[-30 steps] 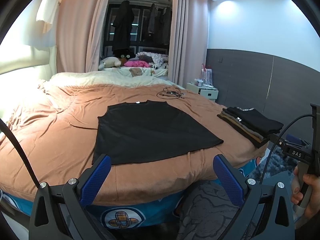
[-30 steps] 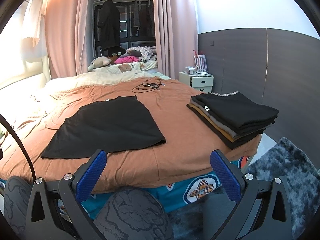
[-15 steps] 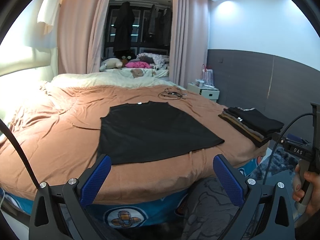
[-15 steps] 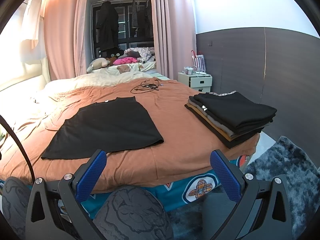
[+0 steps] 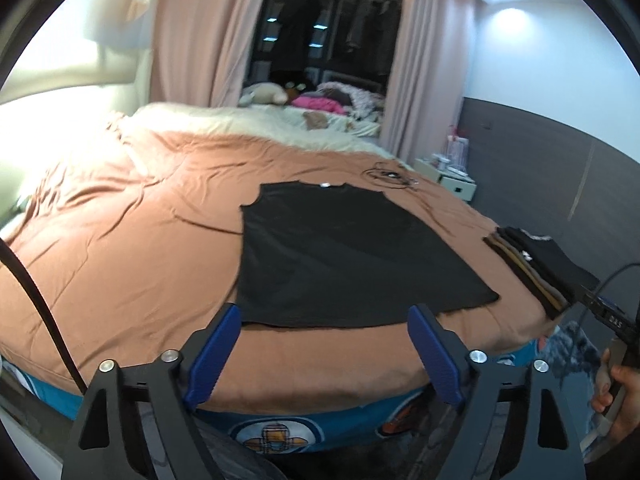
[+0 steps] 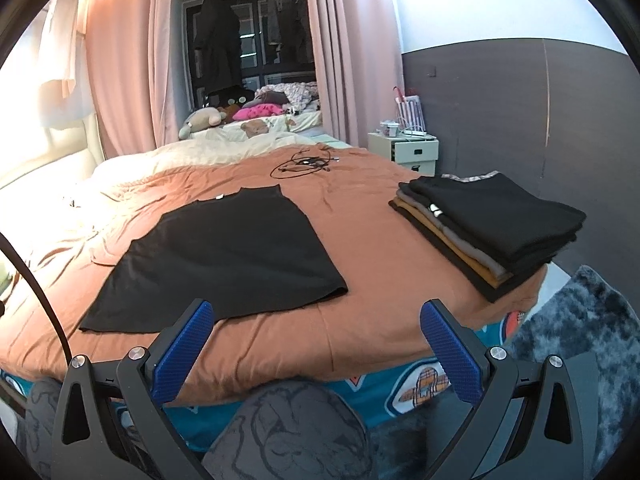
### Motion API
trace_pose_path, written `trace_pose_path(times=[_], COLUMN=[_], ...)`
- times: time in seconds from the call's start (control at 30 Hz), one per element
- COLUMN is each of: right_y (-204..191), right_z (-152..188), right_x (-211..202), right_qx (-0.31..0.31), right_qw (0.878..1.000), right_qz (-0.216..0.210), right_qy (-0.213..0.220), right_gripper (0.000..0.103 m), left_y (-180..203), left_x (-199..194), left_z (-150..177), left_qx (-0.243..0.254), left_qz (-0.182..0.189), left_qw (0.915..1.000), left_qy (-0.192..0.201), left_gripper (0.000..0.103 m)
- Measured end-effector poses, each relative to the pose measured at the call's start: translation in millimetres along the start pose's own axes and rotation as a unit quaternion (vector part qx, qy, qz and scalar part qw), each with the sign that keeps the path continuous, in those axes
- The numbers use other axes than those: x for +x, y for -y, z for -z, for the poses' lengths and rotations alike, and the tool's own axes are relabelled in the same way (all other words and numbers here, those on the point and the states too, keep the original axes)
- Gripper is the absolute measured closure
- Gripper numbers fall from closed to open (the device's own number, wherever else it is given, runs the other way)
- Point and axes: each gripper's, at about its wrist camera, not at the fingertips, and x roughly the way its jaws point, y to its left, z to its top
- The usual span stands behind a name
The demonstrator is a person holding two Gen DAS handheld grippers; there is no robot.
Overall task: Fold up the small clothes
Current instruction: 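Lower both tools to the T-shirt hem and close both grippers on it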
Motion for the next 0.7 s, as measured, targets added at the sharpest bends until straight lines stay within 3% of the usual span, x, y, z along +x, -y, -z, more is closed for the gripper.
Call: trace_pose_path(times=[0.07,0.23,0.33,0.47,0.7], right_y=[1,9,16,24,32], right_z=[-6,-16,-20,-24,-32], right_x=[15,53,73,99,132], right_qx=[0.001,0.016,0.022,0.023,0.032], right_qw=[1.0,0.999,0.998,0.997,0.993], right_qz=[-0.006,-0.022,-0.021,-0.02,-0.014], right_qy=[-0.004,-0.032,-0.046,-0.074,-0.117], right_gripper=[0.003,0.026,0.032,0.048,0.058], left_y=[-14,-43,-53,-63,-82], left_x=[14,53,77,106,149], left_z=[-2,-4,-2,3,14], left_qx=[-0.012,-0.037,-0.045,-0.054,-0.069], left_qz=[-0.006,-0.015,-0.019,-0.025,-0.048], left_qw=[0.9999,0.9981,0.996,0.9927,0.987], left_qy=[-0.01,-0.048,-0.075,-0.105,-0.137], left_gripper=[0.025,0.039,0.048,0.056,0.065])
